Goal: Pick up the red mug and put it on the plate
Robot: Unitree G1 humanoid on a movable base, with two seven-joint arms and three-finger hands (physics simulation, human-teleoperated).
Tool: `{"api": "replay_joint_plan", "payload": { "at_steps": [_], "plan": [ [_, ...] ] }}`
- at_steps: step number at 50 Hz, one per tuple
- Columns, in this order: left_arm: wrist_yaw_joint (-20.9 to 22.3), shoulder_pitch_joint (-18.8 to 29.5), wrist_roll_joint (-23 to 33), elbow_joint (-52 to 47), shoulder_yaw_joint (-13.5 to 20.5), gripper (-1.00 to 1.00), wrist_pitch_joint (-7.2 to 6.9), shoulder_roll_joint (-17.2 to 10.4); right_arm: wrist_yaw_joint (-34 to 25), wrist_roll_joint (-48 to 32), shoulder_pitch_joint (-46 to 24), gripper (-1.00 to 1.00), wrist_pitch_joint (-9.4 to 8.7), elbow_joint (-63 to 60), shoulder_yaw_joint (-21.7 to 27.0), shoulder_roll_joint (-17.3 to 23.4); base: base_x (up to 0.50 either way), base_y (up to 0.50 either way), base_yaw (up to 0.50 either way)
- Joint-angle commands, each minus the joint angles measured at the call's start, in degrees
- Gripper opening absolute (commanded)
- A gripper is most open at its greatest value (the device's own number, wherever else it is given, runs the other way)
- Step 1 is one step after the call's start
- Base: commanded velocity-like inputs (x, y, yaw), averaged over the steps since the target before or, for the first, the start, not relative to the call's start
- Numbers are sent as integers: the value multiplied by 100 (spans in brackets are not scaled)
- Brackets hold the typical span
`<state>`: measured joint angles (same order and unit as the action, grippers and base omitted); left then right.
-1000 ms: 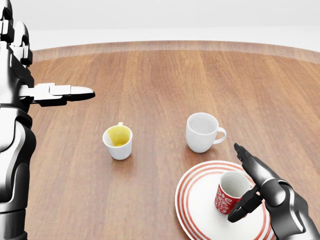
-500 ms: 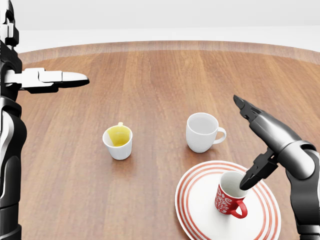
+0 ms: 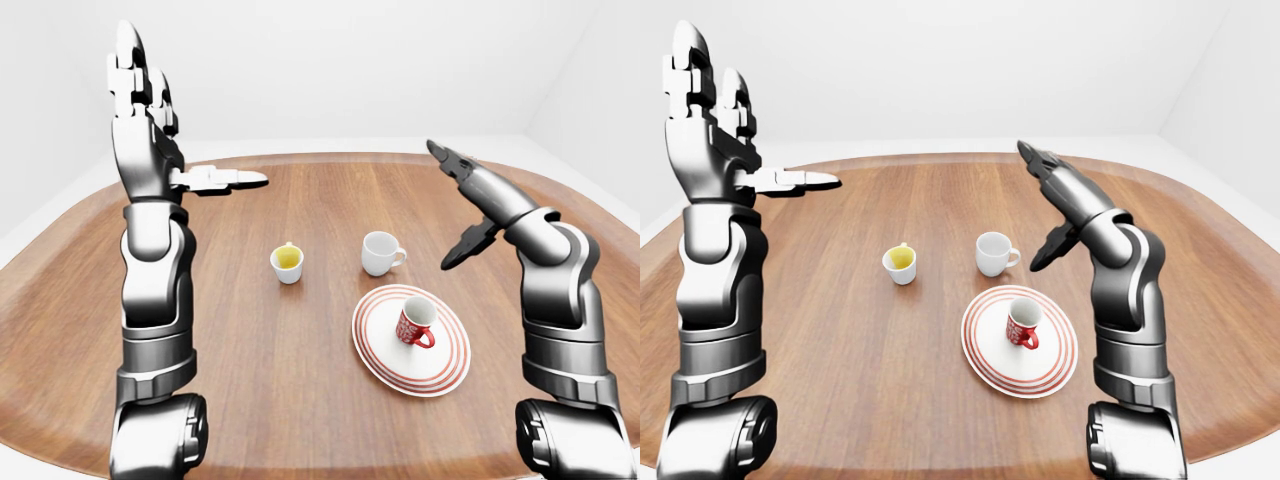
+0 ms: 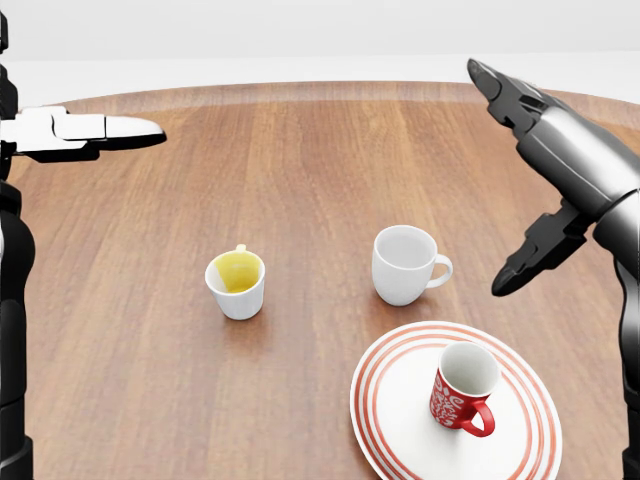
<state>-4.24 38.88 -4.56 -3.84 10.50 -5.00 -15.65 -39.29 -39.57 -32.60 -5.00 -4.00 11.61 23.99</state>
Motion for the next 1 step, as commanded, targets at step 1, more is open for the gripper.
{"api": "replay_joint_plan", "payload": {
  "at_steps": [1],
  "plan": [
    [-11,80,-42,-170,24,100,0,-53,254,347,-424,100,0,-122,74,93,0,0,0]
  ]
}}
